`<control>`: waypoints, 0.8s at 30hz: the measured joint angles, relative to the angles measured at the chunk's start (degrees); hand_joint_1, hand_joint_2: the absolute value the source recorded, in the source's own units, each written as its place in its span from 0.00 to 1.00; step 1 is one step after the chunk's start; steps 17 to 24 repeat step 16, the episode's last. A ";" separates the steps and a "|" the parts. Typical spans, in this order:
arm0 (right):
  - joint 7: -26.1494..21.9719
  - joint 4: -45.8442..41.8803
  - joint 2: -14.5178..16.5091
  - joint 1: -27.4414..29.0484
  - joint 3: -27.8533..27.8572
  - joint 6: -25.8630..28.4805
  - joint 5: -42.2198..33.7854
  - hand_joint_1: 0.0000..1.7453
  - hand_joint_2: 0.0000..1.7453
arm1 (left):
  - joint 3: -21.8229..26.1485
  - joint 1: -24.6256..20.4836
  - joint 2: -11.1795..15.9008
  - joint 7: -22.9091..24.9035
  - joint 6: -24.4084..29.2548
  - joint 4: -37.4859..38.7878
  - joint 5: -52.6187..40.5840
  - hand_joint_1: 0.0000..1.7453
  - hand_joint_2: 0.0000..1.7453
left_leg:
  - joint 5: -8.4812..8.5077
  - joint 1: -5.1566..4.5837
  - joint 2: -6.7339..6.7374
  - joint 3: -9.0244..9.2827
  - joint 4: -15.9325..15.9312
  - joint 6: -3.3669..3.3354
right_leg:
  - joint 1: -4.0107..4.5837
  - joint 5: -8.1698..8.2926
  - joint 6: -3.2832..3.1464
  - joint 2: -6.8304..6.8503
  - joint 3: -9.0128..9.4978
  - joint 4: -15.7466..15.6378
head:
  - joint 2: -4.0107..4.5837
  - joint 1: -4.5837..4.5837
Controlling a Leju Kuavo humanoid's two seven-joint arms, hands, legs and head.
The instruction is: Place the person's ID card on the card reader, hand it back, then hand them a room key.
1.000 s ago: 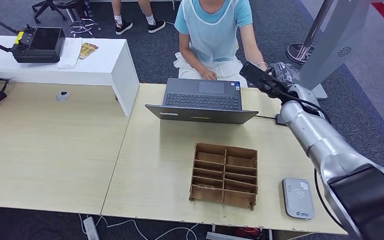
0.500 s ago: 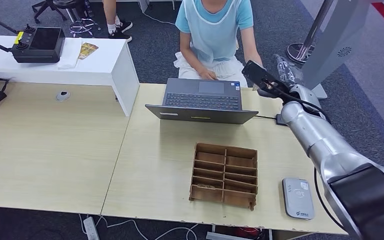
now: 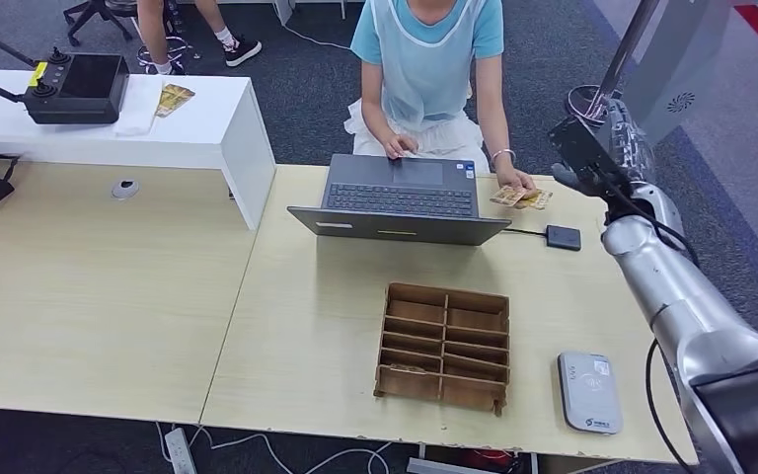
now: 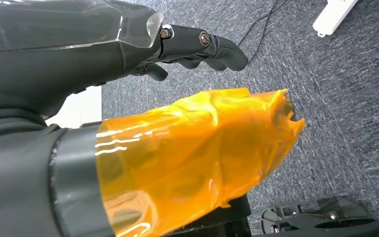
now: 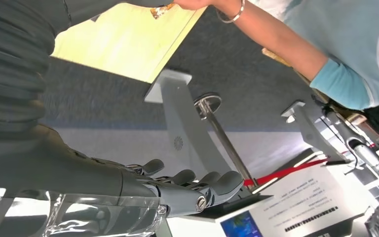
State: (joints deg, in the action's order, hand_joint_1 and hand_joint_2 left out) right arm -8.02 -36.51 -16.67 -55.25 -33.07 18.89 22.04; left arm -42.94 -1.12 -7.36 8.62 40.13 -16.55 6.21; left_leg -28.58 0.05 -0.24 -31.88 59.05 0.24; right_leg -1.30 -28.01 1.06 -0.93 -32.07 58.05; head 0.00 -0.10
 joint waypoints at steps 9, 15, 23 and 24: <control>-13.75 -27.66 -8.65 25.61 16.55 -7.00 -29.06 0.00 1.00 | -0.28 0.14 0.34 0.98 0.00 0.00 0.00 0.00 0.00 | -0.08 0.00 -0.36 -0.11 -0.01 -0.05 | 0.01 -0.09 0.05 0.33 0.03 -0.06 | 0.00 0.01; -21.25 -45.64 -7.69 44.27 28.87 -13.78 -40.91 0.00 1.00 | -0.51 0.48 0.47 0.72 0.00 -0.23 0.00 0.00 0.00 | -0.11 0.01 -0.43 -0.16 -0.07 -0.03 | 0.04 -0.21 0.05 0.43 0.01 -0.05 | 0.00 0.01; -21.75 -47.02 -7.41 45.80 29.63 -14.28 -41.39 0.00 1.00 | -0.51 0.53 0.48 0.64 0.00 -0.30 0.00 0.00 0.00 | -0.11 0.01 -0.43 -0.15 -0.07 -0.03 | 0.05 -0.22 0.05 0.43 0.02 -0.05 | 0.00 0.00; -21.75 -47.02 -7.41 45.80 29.63 -14.28 -41.39 0.00 1.00 | -0.51 0.53 0.48 0.64 0.00 -0.30 0.00 0.00 0.00 | -0.11 0.01 -0.43 -0.15 -0.07 -0.03 | 0.05 -0.22 0.05 0.43 0.02 -0.05 | 0.00 0.00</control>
